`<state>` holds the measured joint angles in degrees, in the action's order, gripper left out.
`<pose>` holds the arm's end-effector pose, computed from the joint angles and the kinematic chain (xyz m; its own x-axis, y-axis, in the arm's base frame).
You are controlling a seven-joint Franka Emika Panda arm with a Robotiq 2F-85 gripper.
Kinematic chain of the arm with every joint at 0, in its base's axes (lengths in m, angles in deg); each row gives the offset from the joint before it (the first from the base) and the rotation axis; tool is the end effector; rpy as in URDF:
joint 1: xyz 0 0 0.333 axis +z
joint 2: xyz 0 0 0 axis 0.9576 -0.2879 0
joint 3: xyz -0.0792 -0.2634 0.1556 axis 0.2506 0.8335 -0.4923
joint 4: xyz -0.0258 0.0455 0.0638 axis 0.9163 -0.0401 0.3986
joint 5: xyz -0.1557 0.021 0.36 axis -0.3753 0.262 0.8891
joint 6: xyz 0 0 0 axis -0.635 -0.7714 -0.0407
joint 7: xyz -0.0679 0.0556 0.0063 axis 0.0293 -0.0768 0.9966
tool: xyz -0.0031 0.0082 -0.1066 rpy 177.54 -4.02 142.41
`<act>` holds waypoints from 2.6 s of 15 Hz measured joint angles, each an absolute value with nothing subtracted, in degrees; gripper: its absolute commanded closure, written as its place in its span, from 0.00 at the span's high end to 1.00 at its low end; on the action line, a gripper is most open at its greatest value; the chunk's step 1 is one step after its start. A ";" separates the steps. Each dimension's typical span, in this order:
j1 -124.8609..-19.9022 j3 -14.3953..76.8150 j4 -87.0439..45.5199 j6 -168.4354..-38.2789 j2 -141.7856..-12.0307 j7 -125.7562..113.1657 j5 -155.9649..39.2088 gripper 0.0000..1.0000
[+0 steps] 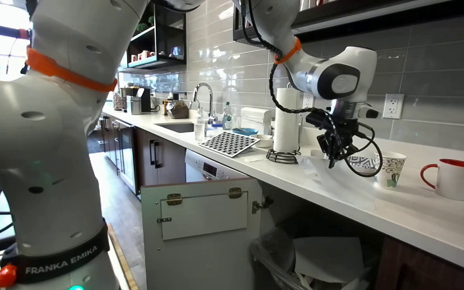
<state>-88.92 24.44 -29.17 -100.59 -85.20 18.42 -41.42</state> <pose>0.6505 -0.1461 0.3333 0.9863 -0.0460 0.1586 -0.0181 -0.9848 -0.1729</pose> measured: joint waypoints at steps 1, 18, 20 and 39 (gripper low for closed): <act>-88.58 24.15 -29.17 -100.81 -85.20 18.50 -40.77 0.00; -86.70 21.36 -28.11 -109.37 -87.35 21.79 -35.27 0.00; -86.74 21.25 -27.86 -109.74 -87.64 22.27 -34.88 0.00; -89.34 16.04 -27.07 -122.65 -94.41 25.37 -31.52 0.72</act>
